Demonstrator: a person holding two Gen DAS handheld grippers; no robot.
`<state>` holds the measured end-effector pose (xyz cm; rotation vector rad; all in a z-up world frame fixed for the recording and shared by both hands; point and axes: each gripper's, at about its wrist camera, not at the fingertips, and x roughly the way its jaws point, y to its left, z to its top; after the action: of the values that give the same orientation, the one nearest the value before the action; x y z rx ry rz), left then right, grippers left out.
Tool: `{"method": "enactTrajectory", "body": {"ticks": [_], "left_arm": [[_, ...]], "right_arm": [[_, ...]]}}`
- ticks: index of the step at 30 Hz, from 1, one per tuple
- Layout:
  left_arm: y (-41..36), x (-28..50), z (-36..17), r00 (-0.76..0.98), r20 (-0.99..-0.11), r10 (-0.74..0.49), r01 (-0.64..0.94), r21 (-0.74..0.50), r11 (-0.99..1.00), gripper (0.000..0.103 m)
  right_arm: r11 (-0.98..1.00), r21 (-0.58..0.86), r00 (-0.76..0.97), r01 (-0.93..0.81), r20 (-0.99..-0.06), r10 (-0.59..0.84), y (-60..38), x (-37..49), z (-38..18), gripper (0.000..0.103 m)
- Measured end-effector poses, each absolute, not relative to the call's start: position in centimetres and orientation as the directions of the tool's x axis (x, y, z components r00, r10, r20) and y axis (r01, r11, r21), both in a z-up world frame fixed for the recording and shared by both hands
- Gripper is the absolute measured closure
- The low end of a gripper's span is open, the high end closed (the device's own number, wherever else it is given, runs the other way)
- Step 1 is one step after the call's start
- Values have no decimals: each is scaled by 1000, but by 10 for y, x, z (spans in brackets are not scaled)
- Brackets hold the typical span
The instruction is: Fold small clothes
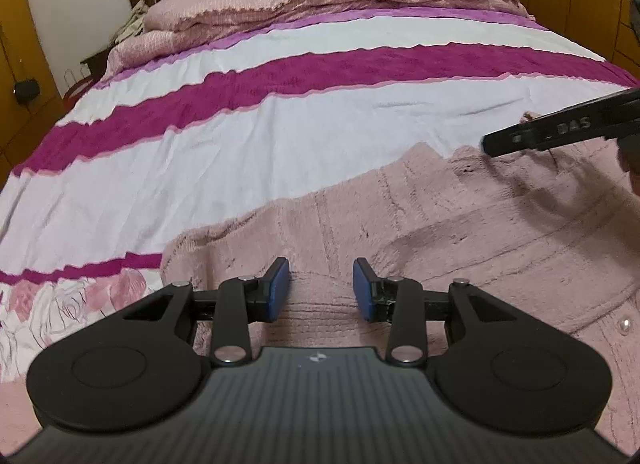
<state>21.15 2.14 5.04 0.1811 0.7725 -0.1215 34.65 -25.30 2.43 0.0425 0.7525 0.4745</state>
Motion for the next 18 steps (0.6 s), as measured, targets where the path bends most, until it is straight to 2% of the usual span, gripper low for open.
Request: {"method": "enactTrajectory", "body": {"ticks": [4,8,11,13,15,17,18], "left_arm": [[23,212,46,712,-701,-45,160,98,982,60],[23,211,44,719,-693,-46,160,100,982,60],[24,210,43,721,-691,-48,153,91,984,60],[25,209,43,723,-689,-50,150,85,985,60],[26,208,42,724,-687,-55,146,75,986,59],[28,208,42,725,-687,-57,140,65,988,59],[28,207,42,725,-686,-57,137,63,989,59]], "right_arm": [[886,137,627,-443,-659,415,-227,344,22,58],[867,150,606,-475,-659,445,-211,352,22,58],[845,65,581,-531,-698,419,-193,354,18,64],[820,19,569,-572,-711,414,-184,354,15,71],[797,16,551,-604,-714,432,-179,353,15,89],[765,13,537,-644,-706,463,-175,351,16,100],[752,-11,547,-659,-693,469,-173,348,17,100]]}}
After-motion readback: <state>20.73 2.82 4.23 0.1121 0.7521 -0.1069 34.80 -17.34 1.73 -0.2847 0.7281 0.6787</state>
